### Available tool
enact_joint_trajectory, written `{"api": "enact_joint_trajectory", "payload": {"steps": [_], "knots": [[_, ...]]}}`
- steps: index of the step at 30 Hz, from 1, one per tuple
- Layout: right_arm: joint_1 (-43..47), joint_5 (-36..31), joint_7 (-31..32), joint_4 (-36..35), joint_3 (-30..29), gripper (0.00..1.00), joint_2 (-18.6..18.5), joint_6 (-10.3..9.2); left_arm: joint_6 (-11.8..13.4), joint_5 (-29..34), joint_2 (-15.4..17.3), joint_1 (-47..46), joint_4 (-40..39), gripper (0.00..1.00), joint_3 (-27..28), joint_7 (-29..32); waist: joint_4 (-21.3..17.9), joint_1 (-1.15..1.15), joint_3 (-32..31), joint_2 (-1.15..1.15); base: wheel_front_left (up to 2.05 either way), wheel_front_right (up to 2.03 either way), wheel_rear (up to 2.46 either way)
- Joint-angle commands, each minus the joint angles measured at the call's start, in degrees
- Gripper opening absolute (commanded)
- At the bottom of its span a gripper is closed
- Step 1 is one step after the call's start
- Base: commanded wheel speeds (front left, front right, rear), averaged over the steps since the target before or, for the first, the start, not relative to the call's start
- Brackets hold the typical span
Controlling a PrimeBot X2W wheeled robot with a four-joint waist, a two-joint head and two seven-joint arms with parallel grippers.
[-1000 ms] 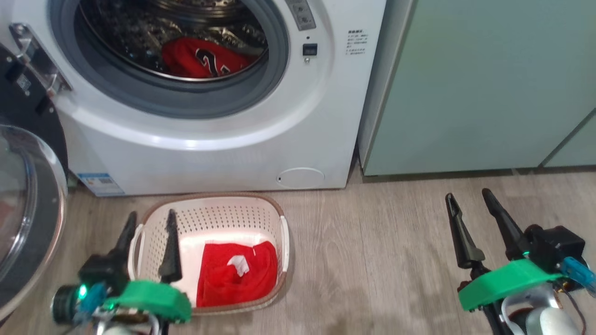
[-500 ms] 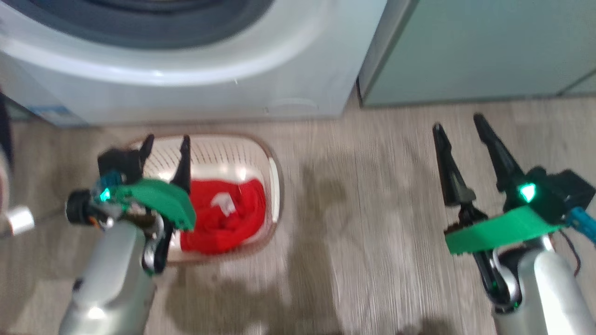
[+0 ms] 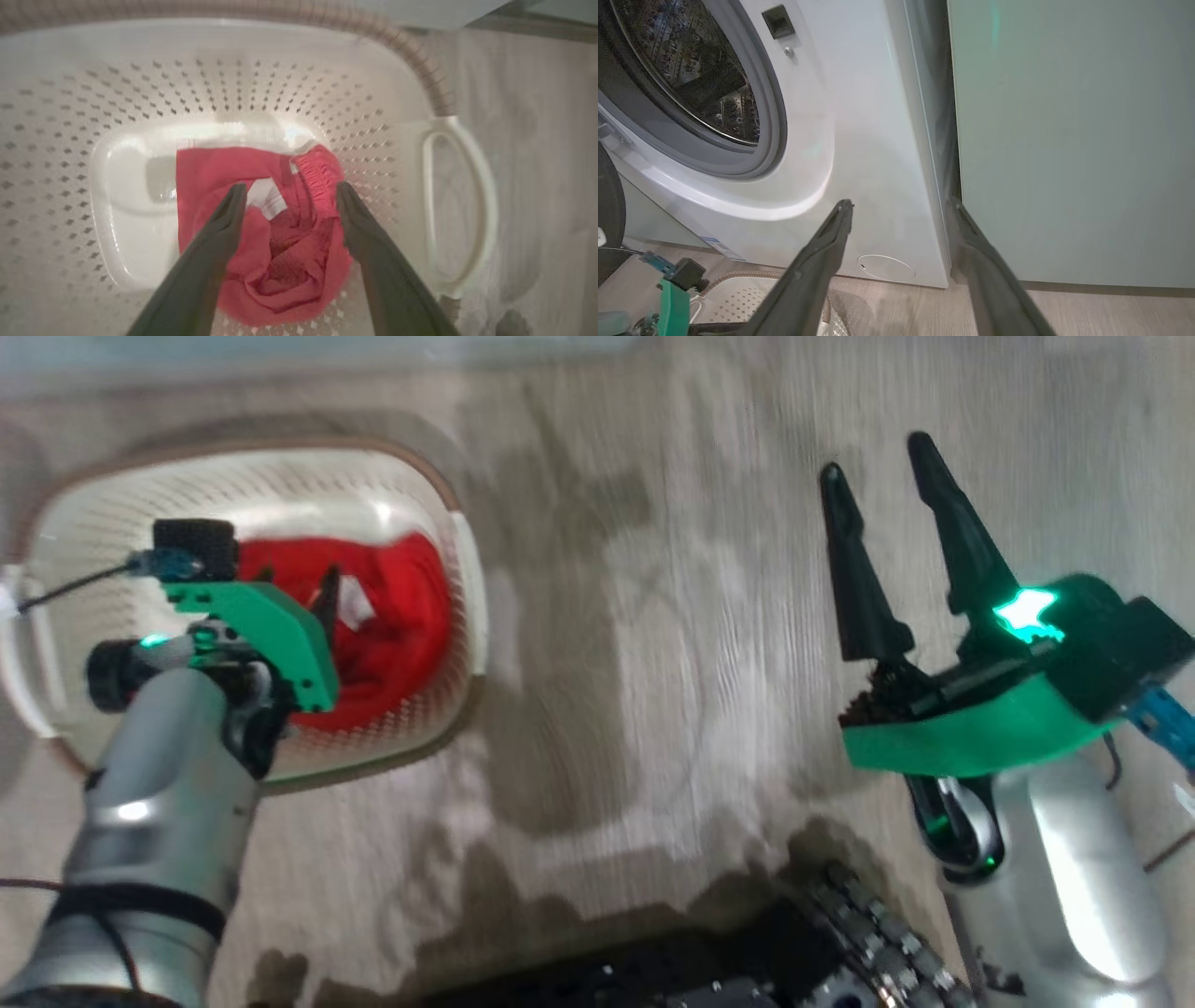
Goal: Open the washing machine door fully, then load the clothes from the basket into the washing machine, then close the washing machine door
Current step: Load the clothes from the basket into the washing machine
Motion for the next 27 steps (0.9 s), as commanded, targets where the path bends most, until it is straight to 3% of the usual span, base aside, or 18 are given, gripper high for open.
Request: {"api": "enact_joint_trajectory", "payload": {"steps": [1,16,24,25,26,27], "knots": [[-0.4,0.8,-1.1,-1.3,2.1,1.0,-0.1,0.0,-0.5,-0.9,2.9,-0.7,1.0,1.0,1.6,1.2,-4.0,-0.02,5.9,0.0,0.0,0.0,0.0],[-4.8,5.5,-2.6,-0.7,6.8,1.0,-0.1,0.0,-2.3,-4.6,11.1,-5.8,10.7,1.0,2.3,11.4,-8.3,-0.02,14.8,0.0,0.0,0.0,0.0],[-4.8,6.9,-2.6,-1.5,8.1,1.0,-0.1,0.0,-0.9,-4.7,14.1,-7.0,13.5,1.0,2.3,12.6,-10.1,-0.02,17.1,0.0,0.0,0.0,0.0],[-4.8,7.0,-2.6,-1.5,8.1,1.0,-0.1,0.0,-0.5,-4.6,14.3,-7.1,13.7,0.8,2.2,12.5,-10.2,-0.02,17.1,0.0,0.0,0.0,0.0],[-4.7,7.1,-2.6,-1.6,8.1,1.0,-0.1,0.0,-0.2,-4.5,14.5,-7.3,13.7,0.19,2.1,12.1,-10.2,-0.02,17.1,0.0,0.0,0.0,0.0],[-4.7,7.1,-2.6,-1.5,8.1,1.0,-0.1,0.0,0.0,-4.3,14.6,-7.5,13.9,0.0,1.9,12.0,-10.2,-0.02,17.0,0.0,0.0,0.0,0.0]]}}
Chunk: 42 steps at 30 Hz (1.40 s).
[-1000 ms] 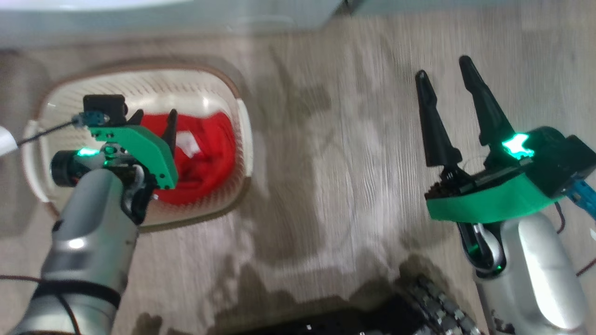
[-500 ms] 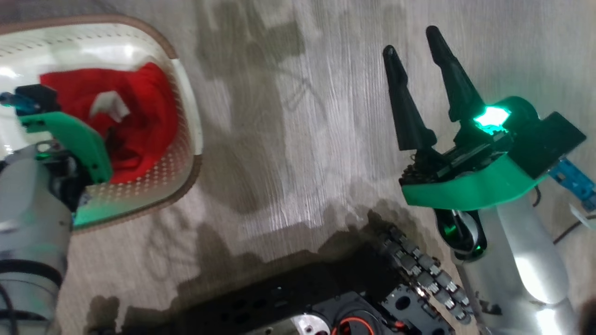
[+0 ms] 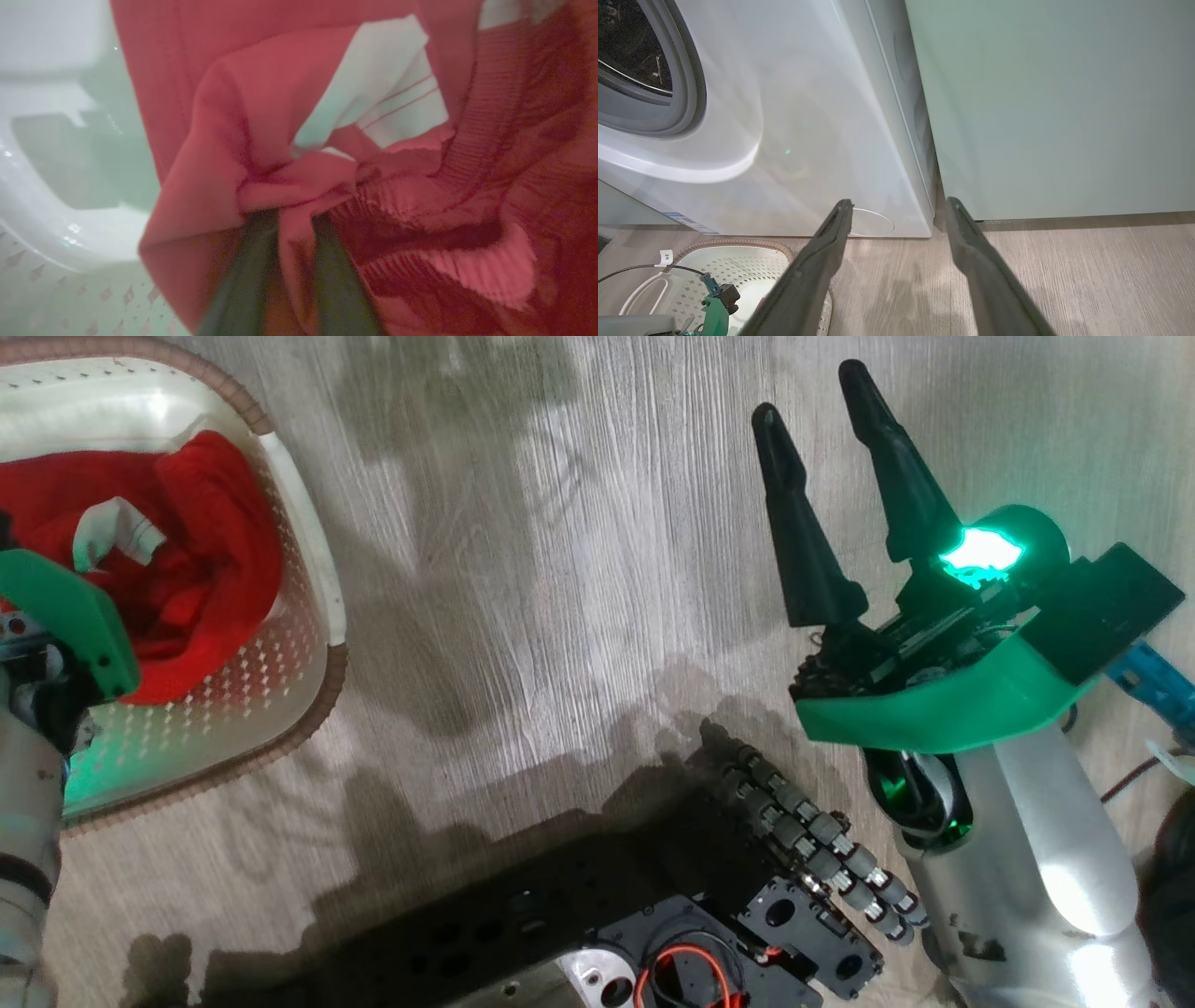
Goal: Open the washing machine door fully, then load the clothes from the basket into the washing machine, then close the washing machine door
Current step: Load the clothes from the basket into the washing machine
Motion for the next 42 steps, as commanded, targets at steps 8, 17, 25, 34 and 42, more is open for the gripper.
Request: {"api": "enact_joint_trajectory", "payload": {"steps": [8,17,25,34,42], "knots": [[2.5,-0.4,-0.5,-1.3,-0.7,1.0,0.0,0.0,2.1,2.8,1.9,1.1,-0.3,0.0,-1.6,-4.8,2.2,0.0,-3.6,0.0,0.0,0.0,0.0],[4.6,-3.3,-0.5,0.2,-3.8,1.0,0.0,0.0,2.2,3.0,-0.4,3.5,-4.3,0.0,-2.3,-16.0,6.5,0.0,-11.3,0.0,0.0,0.0,0.0],[7.2,-5.6,-0.5,1.7,-6.7,1.0,0.0,0.0,3.1,2.6,-2.9,7.1,-10.6,0.0,-2.3,-24.1,10.3,0.0,-18.4,0.0,0.0,0.0,0.0],[10.7,-7.9,1.1,2.4,-10.2,1.0,0.0,0.0,6.5,2.5,-4.1,16.2,-28.8,0.0,-1.4,-27.8,13.5,0.0,-27.9,0.0,0.0,0.0,0.0],[12.6,-8.8,3.1,1.5,-12.2,1.0,0.0,0.0,11.7,3.1,-3.6,25.1,-48.7,0.0,0.9,-28.2,14.7,0.0,-34.0,0.0,0.0,0.0,0.0]]}}
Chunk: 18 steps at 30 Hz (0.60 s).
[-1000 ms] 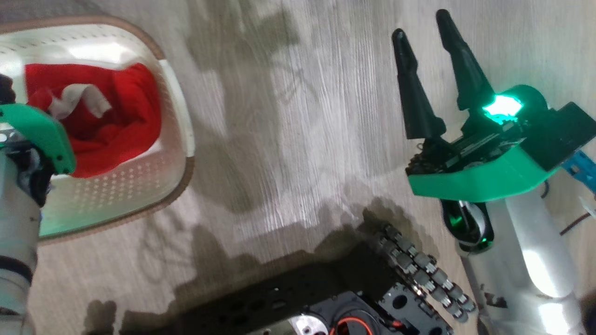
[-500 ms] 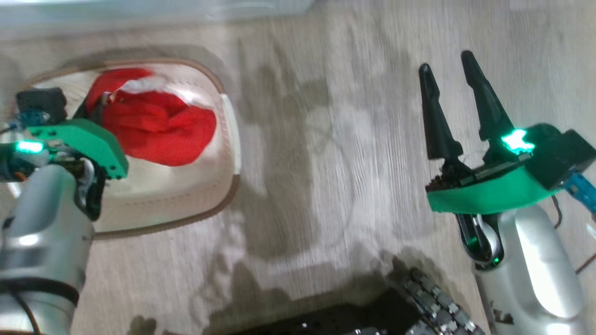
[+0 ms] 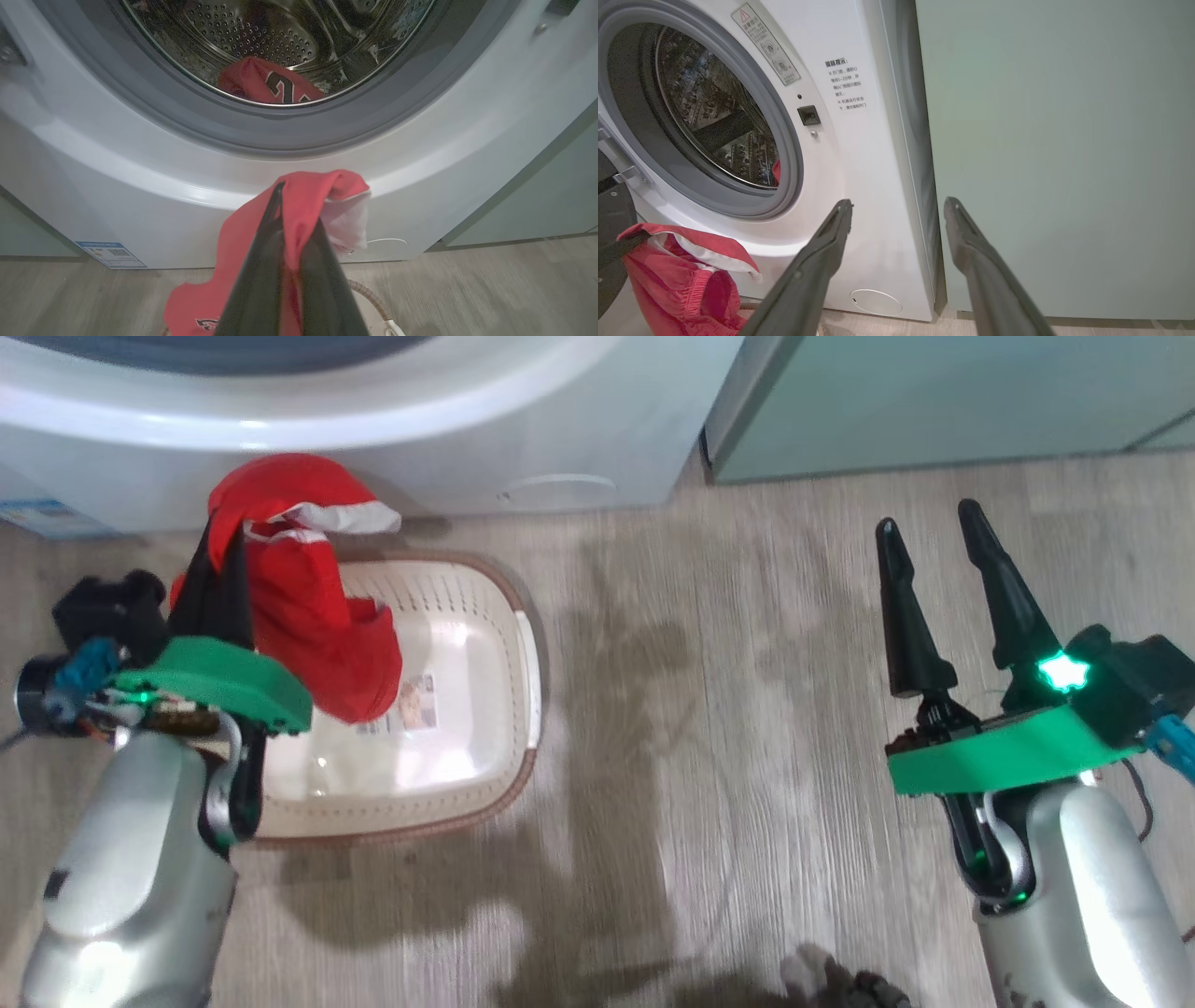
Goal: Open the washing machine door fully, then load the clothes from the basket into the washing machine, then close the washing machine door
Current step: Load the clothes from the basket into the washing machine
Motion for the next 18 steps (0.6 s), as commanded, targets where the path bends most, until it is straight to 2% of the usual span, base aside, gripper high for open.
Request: {"api": "enact_joint_trajectory", "payload": {"steps": [1,10,18], "knots": [[1.2,-0.7,0.3,-2.1,0.8,1.0,0.0,0.0,0.6,0.3,1.9,0.5,-3.2,0.0,2.5,-0.6,0.9,0.01,-2.2,0.0,0.0,0.0,0.0],[4.2,-1.2,1.9,-1.7,-0.6,1.0,0.0,0.0,4.7,1.6,2.7,9.2,-18.5,0.0,4.0,-0.7,1.7,0.01,-8.8,0.0,0.0,0.0,0.0],[7.9,-1.6,2.9,-0.6,-1.6,1.0,0.0,0.0,7.3,2.7,3.1,17.3,-25.3,0.0,3.9,-0.4,2.4,0.01,-14.7,0.0,0.0,0.0,0.0]]}}
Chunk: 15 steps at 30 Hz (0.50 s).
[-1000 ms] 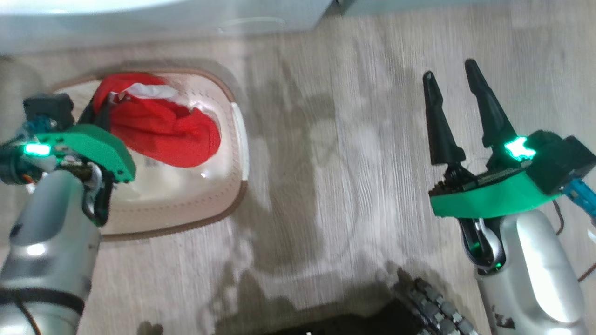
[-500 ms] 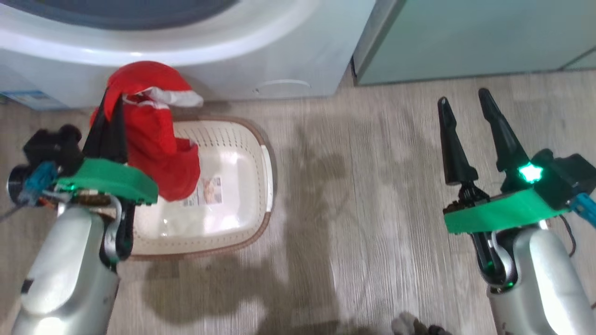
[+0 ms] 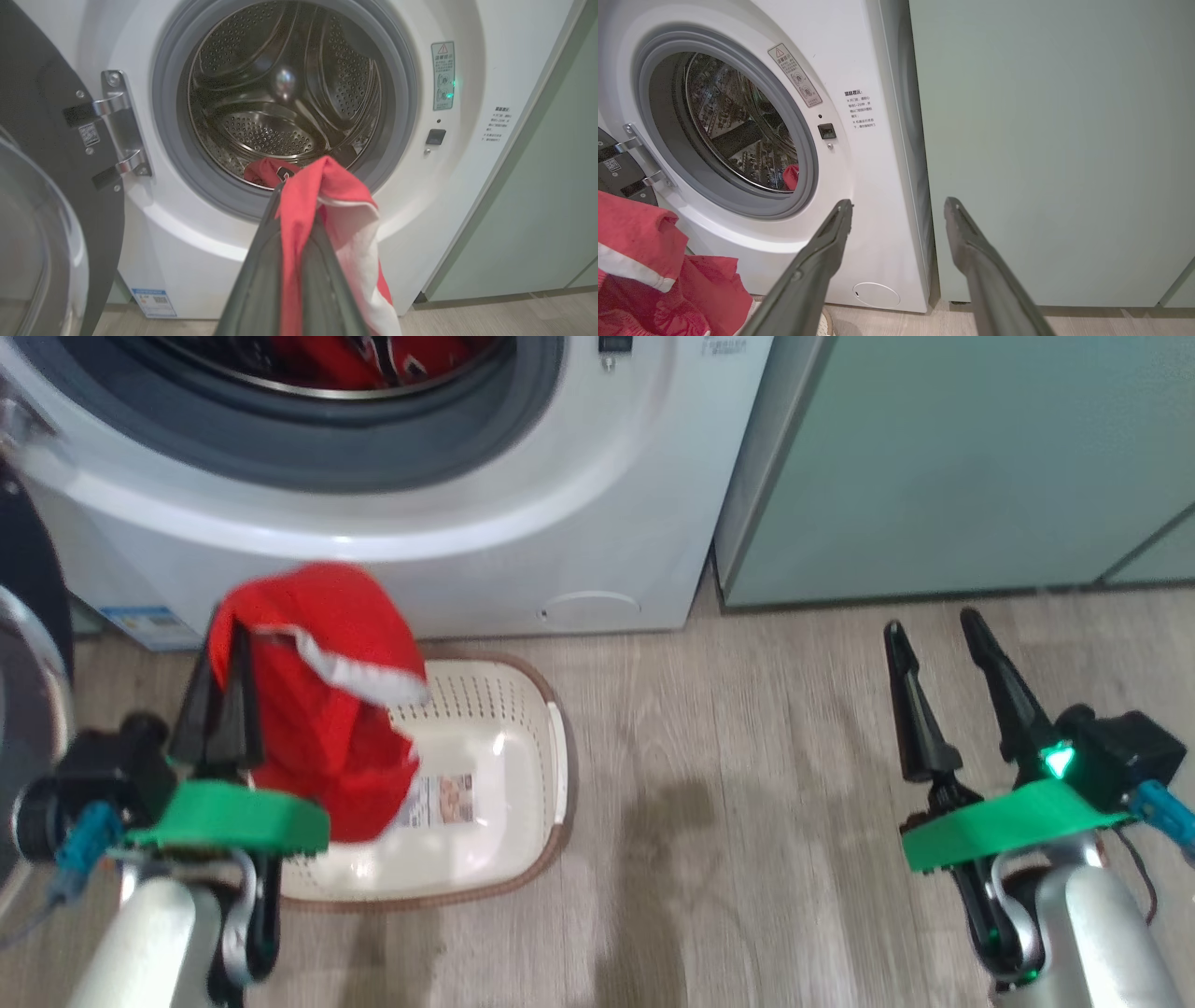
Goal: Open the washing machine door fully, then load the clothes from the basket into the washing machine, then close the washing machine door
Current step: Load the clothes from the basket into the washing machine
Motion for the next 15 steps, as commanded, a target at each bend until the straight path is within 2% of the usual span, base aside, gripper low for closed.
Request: {"api": "enact_joint_trajectory", "payload": {"steps": [1,15], "knots": [[0.7,-0.7,0.6,-1.5,0.8,1.0,0.0,0.0,0.6,0.7,1.7,0.5,-2.8,0.0,2.2,-0.2,0.5,0.01,-2.8,-0.01,0.0,0.0,0.0],[5.5,-1.7,3.4,-2.3,-0.5,1.0,0.0,0.0,2.1,1.3,1.5,7.4,-4.1,0.0,-0.2,1.2,1.3,0.01,-9.1,-0.01,0.0,0.0,0.0]]}}
